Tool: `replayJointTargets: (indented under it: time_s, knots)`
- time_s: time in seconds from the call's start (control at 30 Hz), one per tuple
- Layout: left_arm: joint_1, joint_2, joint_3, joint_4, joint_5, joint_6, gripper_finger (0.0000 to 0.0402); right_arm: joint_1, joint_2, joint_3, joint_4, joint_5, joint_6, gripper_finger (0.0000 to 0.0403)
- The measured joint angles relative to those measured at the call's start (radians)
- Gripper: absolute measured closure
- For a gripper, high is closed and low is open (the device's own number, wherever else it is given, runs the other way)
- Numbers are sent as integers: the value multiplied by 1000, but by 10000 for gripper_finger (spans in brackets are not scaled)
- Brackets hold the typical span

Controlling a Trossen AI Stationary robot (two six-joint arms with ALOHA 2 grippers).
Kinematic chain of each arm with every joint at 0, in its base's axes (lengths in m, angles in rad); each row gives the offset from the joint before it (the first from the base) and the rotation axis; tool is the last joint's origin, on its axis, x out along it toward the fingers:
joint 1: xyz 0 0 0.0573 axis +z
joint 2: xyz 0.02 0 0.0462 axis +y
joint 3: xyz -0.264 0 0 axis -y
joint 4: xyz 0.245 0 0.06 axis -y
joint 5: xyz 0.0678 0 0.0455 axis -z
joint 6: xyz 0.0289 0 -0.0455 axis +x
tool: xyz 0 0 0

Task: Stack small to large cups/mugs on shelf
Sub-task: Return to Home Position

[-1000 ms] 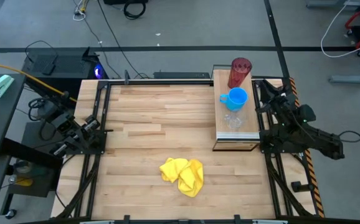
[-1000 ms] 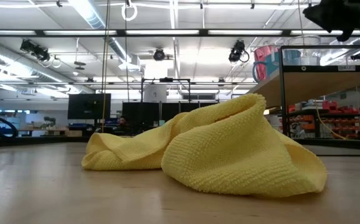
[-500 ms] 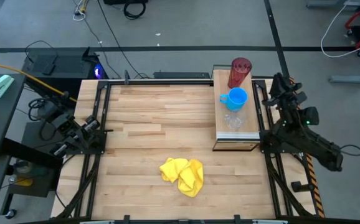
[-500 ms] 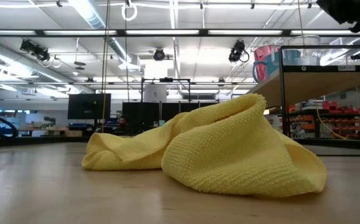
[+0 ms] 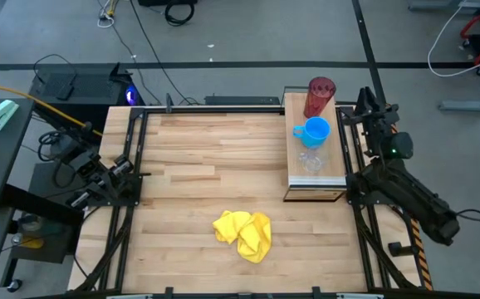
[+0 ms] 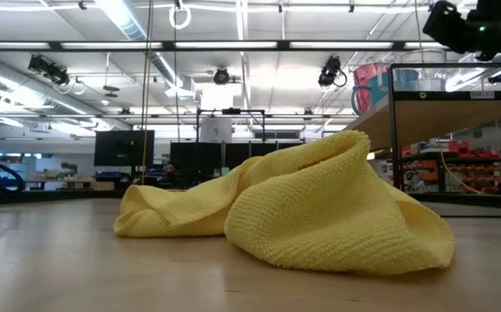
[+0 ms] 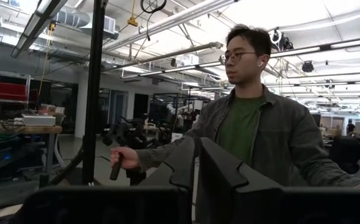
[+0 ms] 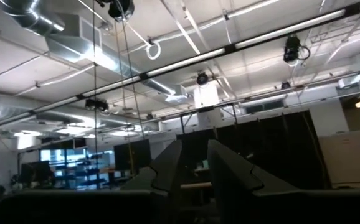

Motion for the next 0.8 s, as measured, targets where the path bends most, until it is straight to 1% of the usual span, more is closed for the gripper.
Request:
replayJointTargets:
  time_s: [0.13,0.23,0.43,0.53,0.67,0.8]
  knots:
    - [0,0,0,0,13,3,367,-56,-11,1,1,-10,-8,318]
    - [0,0,0,0,16,7,363,-71,-33,25,-39,-15,10,318]
    - [0,0,0,1,17,8,363,-70,-76,132,-270,-75,-5,318]
    - [0,0,0,1,17,29,367,-70,-74,210,-423,-81,-2,318]
    - [0,0,0,1,17,78,372,-70,-56,279,-533,-81,4,318]
    - [0,0,0,4,17,79,373,-70,-53,305,-591,-78,167,318]
